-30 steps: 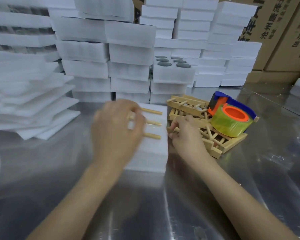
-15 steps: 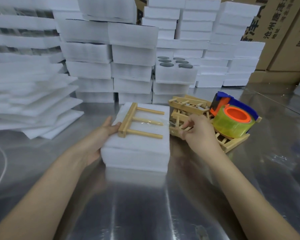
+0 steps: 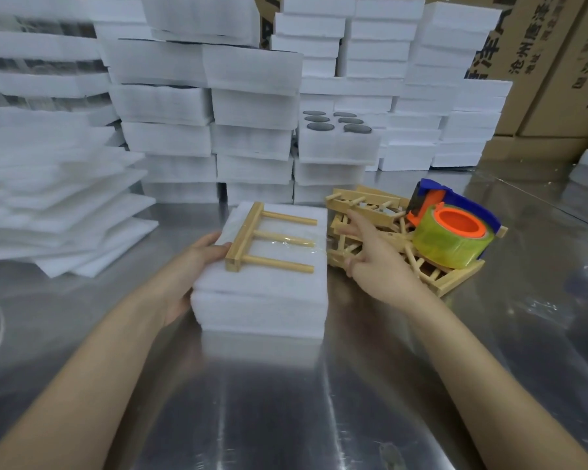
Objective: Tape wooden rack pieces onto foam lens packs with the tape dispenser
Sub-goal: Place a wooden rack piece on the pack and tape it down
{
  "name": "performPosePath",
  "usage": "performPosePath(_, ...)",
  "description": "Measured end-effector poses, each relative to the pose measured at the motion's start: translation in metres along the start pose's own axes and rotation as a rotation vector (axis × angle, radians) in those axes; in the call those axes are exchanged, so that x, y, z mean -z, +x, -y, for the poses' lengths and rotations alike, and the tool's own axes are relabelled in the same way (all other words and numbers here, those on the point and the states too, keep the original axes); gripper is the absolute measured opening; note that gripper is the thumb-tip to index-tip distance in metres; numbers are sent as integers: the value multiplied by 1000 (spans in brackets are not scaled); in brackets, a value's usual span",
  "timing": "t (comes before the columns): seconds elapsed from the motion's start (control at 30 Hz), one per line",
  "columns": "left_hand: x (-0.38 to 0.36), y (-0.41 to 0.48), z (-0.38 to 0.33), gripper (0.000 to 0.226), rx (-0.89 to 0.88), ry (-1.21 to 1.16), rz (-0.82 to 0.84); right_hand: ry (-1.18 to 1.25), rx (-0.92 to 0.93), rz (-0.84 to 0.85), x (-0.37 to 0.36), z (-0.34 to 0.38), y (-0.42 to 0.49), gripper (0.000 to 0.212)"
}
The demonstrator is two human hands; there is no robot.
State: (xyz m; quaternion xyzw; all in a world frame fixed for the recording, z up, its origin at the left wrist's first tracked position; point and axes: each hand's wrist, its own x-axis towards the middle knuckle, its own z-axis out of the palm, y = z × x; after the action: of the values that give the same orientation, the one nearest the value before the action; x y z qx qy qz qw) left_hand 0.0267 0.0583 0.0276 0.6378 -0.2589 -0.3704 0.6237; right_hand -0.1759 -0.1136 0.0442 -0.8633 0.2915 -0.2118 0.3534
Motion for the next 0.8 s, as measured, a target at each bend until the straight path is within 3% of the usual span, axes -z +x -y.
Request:
performPosePath(0.1, -1, -1, 0, 30, -5, -2, 8, -172, -24, 67, -2, 0, 5, 84)
performPosePath(0.2, -2, -2, -1, 31, 3, -21, 5, -373, 28, 4, -6, 0, 4, 72)
performPosePath(0.4, -4, -4, -3, 36, 31, -61, -4, -415, 9, -111, 0, -4, 9, 39)
performPosePath(0.53, 0, -3, -1, 60, 103, -81, -25, -444, -23, -167, 6, -8, 10, 31)
performPosePath(0.67, 7, -8, -6, 56, 179, -52, 88, -322, 19, -336, 6, -9, 8, 31)
performPosePath(0.8, 15, -14, -13, 44, 203, 14, 169, 37, 97, -386, -3, 0, 2, 32)
